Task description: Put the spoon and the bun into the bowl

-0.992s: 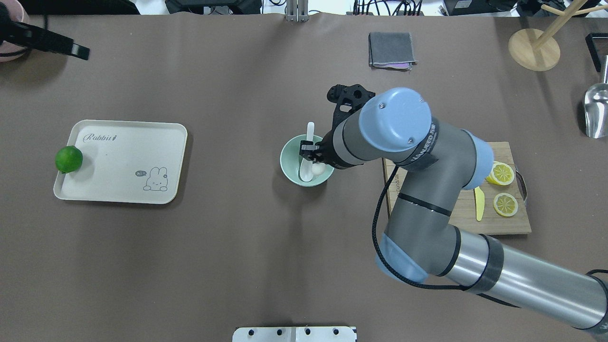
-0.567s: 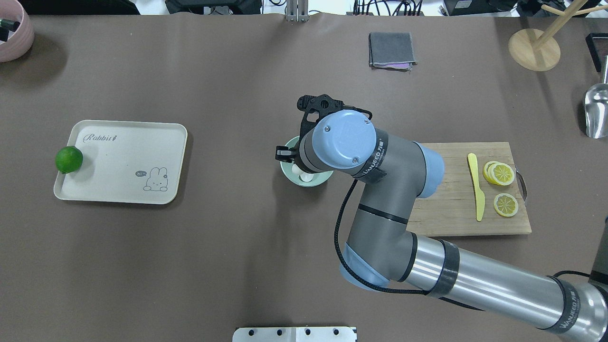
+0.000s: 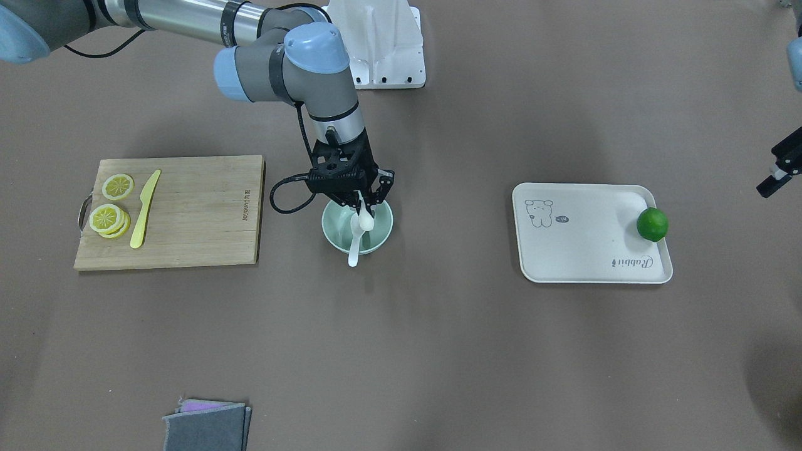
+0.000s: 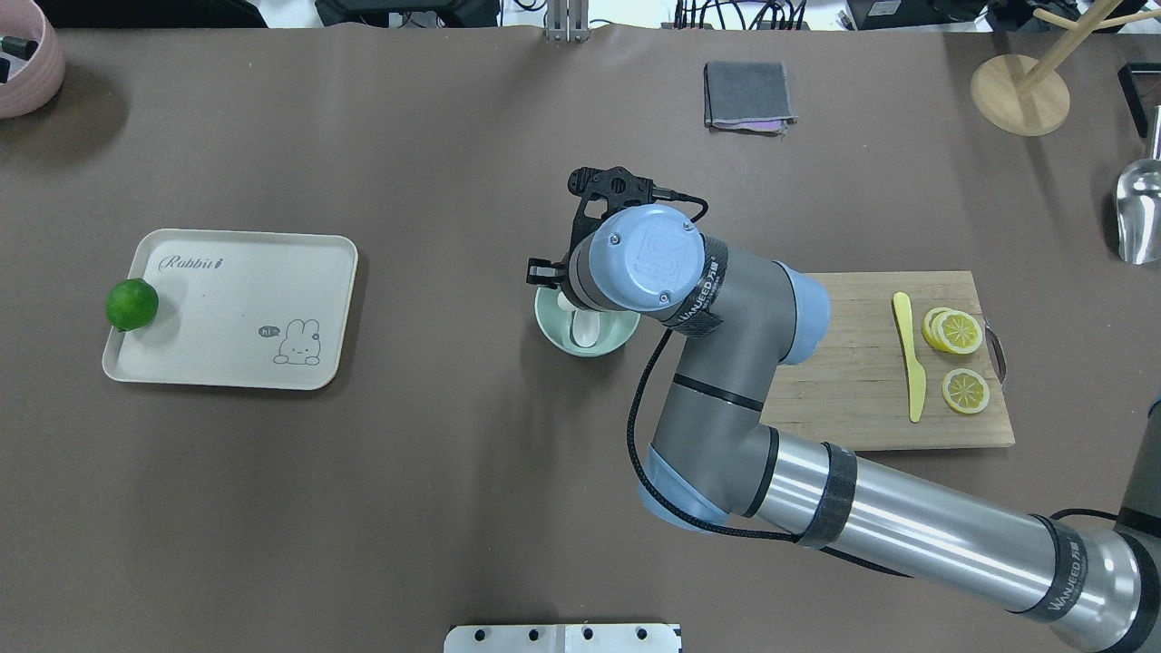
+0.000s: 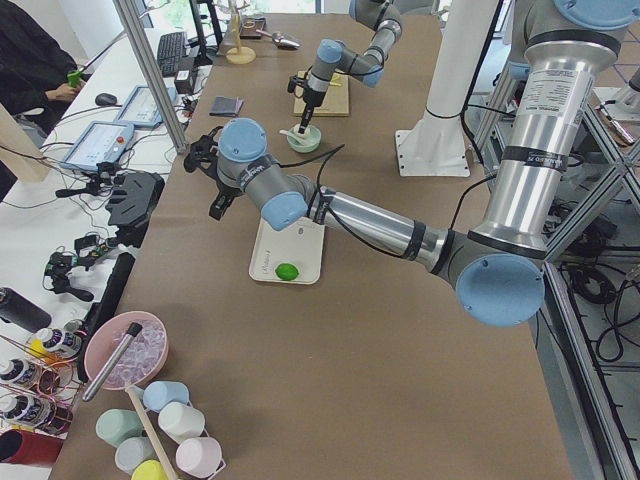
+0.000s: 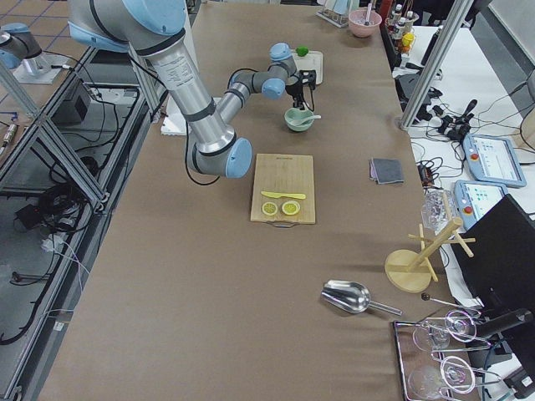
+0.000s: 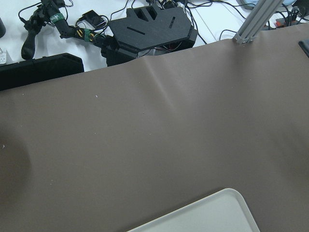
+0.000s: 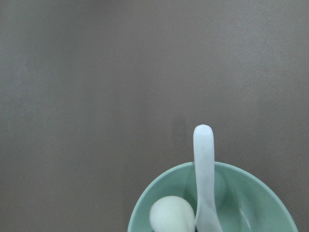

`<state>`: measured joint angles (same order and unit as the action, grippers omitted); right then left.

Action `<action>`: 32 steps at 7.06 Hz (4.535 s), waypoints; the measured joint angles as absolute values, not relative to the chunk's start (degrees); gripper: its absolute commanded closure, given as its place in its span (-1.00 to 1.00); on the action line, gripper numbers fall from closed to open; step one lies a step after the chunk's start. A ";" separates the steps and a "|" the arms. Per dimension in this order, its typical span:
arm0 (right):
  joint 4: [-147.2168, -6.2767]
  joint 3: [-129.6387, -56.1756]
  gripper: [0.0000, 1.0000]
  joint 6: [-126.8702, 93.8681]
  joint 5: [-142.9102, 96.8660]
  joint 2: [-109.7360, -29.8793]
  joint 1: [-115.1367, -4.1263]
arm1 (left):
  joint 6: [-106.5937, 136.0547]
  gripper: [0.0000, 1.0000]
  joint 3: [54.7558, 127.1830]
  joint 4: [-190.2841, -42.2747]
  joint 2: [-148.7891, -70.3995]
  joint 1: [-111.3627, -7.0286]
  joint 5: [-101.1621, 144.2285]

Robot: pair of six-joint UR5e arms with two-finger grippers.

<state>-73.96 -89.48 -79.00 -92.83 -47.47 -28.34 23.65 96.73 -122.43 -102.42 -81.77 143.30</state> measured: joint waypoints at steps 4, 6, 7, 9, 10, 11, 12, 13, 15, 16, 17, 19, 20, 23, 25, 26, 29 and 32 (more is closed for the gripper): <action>-74.46 -90.15 -1.00 -80.33 -94.58 -47.35 -30.34 | 23.69 -0.97 96.61 -122.78 -102.39 -81.74 143.19; -80.62 -96.63 -1.00 -76.15 -101.47 -49.38 -34.63 | 24.44 -0.97 96.50 -123.22 -101.29 -82.02 143.25; -85.29 -102.58 -1.00 -68.67 -103.41 -52.57 -36.77 | 24.39 -0.97 96.88 -124.43 -99.73 -82.32 142.53; -89.34 -113.23 -1.00 -55.38 -104.02 -64.91 -41.88 | 24.13 -0.97 97.04 -128.17 -96.42 -82.58 137.89; -89.80 -114.89 -1.00 -50.98 -103.89 -69.99 -44.40 | 24.07 -0.97 96.87 -128.82 -95.36 -82.60 135.13; -89.98 -114.26 -1.00 -48.79 -104.11 -73.37 -47.52 | 23.99 -0.97 96.46 -128.87 -93.80 -82.65 132.71; -90.21 -112.85 -1.00 -46.29 -106.10 -75.27 -52.29 | 22.74 -0.97 95.82 -128.63 -91.69 -82.96 131.34; -90.55 -111.66 -1.00 -40.50 -110.77 -77.02 -58.33 | 19.21 -0.97 95.44 -127.32 -89.99 -84.09 130.80; -90.74 -109.00 -1.00 -19.08 -121.64 -83.99 -72.25 | 8.58 -0.97 94.65 -118.31 -88.39 -88.78 130.67; -90.71 -108.04 -1.00 -10.48 -123.81 -88.13 -76.94 | 5.57 -0.97 93.90 -113.28 -88.34 -91.64 131.01; -90.77 -107.03 -1.00 -4.22 -125.76 -91.66 -80.74 | 4.32 -0.97 93.65 -108.78 -88.15 -93.87 132.31; -93.02 -104.67 -1.00 3.00 -131.00 -95.70 -86.56 | 5.42 -0.97 94.56 -104.37 -87.05 -96.12 136.78; -95.63 -104.06 -1.00 5.10 -132.60 -96.36 -88.10 | 8.42 -0.97 95.53 -103.95 -86.72 -96.24 137.66; -97.75 -104.19 -1.00 7.53 -133.72 -99.36 -90.24 | 13.03 -0.97 96.84 -104.01 -85.31 -96.01 138.86; -97.81 -103.88 -1.00 7.47 -134.37 -99.96 -90.41 | 13.62 -0.97 96.99 -104.05 -84.86 -95.49 139.80; -97.82 -103.76 -1.00 7.45 -134.65 -100.10 -90.43 | 13.65 -0.97 97.05 -104.08 -84.88 -94.51 139.72; -97.72 -103.67 -1.00 7.29 -134.82 -100.15 -90.44 | 13.48 -0.97 97.20 -104.15 -85.09 -92.69 139.52; -97.48 -103.67 -1.00 7.15 -134.75 -99.87 -90.44 | 13.15 -0.97 97.11 -104.15 -85.24 -92.64 139.54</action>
